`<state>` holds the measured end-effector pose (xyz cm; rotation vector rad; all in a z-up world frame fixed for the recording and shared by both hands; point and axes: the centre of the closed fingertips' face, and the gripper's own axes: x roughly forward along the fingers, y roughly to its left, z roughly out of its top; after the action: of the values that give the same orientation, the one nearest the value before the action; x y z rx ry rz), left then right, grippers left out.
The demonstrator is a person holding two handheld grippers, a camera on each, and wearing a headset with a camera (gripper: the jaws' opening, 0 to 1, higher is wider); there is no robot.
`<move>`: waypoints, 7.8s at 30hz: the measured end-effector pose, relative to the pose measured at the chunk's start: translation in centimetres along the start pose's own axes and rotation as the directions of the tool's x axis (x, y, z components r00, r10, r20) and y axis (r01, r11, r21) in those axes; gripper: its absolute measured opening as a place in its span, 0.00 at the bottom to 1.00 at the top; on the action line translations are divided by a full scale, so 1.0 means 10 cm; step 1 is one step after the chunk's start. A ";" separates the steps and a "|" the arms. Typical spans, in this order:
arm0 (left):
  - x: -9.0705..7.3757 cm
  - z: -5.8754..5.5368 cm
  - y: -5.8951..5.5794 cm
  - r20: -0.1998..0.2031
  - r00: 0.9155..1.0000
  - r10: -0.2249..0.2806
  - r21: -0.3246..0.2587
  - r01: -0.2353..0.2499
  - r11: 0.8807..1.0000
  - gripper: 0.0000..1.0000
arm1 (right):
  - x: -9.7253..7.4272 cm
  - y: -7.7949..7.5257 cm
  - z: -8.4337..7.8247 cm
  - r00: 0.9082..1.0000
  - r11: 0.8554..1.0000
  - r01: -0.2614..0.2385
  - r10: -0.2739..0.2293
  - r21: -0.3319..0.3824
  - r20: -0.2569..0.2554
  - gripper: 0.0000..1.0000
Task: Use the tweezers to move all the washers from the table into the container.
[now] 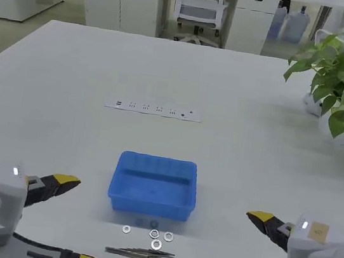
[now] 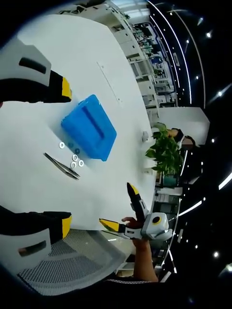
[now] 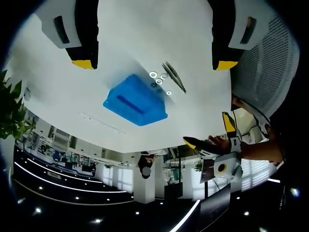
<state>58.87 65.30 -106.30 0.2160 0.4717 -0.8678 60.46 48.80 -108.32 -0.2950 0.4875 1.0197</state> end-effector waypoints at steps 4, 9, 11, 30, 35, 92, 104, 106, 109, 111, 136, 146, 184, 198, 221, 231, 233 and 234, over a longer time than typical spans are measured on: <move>0.00 0.00 0.00 -0.001 1.000 0.001 0.002 -0.001 1.000 0.99 | 0.00 0.00 0.00 1.000 1.000 0.000 0.000 -0.002 0.000 0.99; 0.00 0.01 0.01 0.002 1.000 0.003 0.004 -0.003 1.000 0.99 | 0.00 0.00 0.02 1.000 1.000 0.001 -0.001 -0.006 0.007 0.99; 0.00 0.01 0.01 0.003 1.000 0.003 0.004 -0.003 1.000 0.99 | 0.00 0.00 0.03 1.000 1.000 0.001 -0.001 -0.006 0.011 0.99; 0.00 0.01 0.02 -0.008 1.000 -0.003 0.012 0.003 1.000 0.99 | -0.02 -0.02 0.04 1.000 1.000 -0.003 0.003 -0.029 0.011 0.98; 0.00 0.01 0.02 -0.013 1.000 -0.012 0.017 0.012 1.000 0.97 | -0.02 -0.03 0.05 1.000 0.999 -0.008 0.009 -0.049 0.009 0.97; 0.62 -0.72 -0.06 -0.385 0.893 -0.232 0.225 0.334 0.915 0.29 | 0.76 0.31 -0.28 0.927 0.882 -0.335 0.248 -0.330 -0.280 0.31; 0.72 -0.79 -0.04 -0.416 0.871 -0.262 0.220 0.376 0.900 0.18 | 0.96 0.38 -0.47 0.886 0.870 -0.396 0.278 -0.295 -0.371 0.24; 0.73 -0.81 -0.04 -0.423 0.865 -0.270 0.222 0.388 0.895 0.17 | 0.98 0.39 -0.48 0.880 0.869 -0.404 0.285 -0.286 -0.380 0.22; 0.74 -0.85 -0.03 -0.444 0.856 -0.264 0.268 0.408 0.873 0.14 | 1.01 0.39 -0.52 0.874 0.865 -0.407 0.276 -0.294 -0.399 0.20; 0.74 -0.86 -0.05 -0.444 0.851 -0.282 0.253 0.421 0.871 0.13 | 1.01 0.39 -0.53 0.871 0.865 -0.411 0.279 -0.289 -0.404 0.18; 0.75 -0.88 -0.09 -0.465 0.831 -0.306 0.281 0.467 0.839 0.05 | 1.04 0.40 -0.53 0.866 0.860 -0.416 0.276 -0.295 -0.418 0.15; 0.67 -0.68 -0.13 -0.455 0.835 -0.310 0.294 0.469 0.833 0.05 | 1.05 0.41 -0.52 0.867 0.859 -0.415 0.272 -0.301 -0.418 0.15; 0.57 0.20 -0.46 -0.350 0.861 -0.370 0.398 0.494 0.773 0.05 | 1.10 0.58 -0.23 0.912 0.874 -0.377 0.292 -0.308 -0.287 0.11; 0.68 0.24 -0.58 -0.310 0.857 -0.411 0.391 0.509 0.767 0.05 | 1.10 0.63 -0.27 0.912 0.879 -0.380 0.303 -0.290 -0.277 0.09; 0.70 0.14 -0.56 -0.330 0.850 -0.411 0.384 0.519 0.764 0.06 | 1.11 0.65 -0.15 0.923 0.886 -0.370 0.317 -0.279 -0.216 0.12; 0.71 0.20 -0.49 -0.335 0.851 -0.405 0.402 0.518 0.755 0.06 | 1.13 0.56 -0.07 0.937 0.891 -0.339 0.290 -0.303 -0.197 0.12; 0.72 0.21 -0.47 -0.336 0.851 -0.404 0.404 0.518 0.754 0.06 | 1.13 0.54 -0.06 0.939 0.892 -0.333 0.284 -0.304 -0.194 0.12; 0.73 0.21 -0.47 -0.336 0.850 -0.405 0.403 0.519 0.754 0.06 | 1.14 0.53 -0.06 0.939 0.893 -0.332 0.283 -0.305 -0.194 0.12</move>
<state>59.92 56.65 -107.92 0.6894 0.5279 -1.4665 60.57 59.57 -114.81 -0.6128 0.5009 1.4025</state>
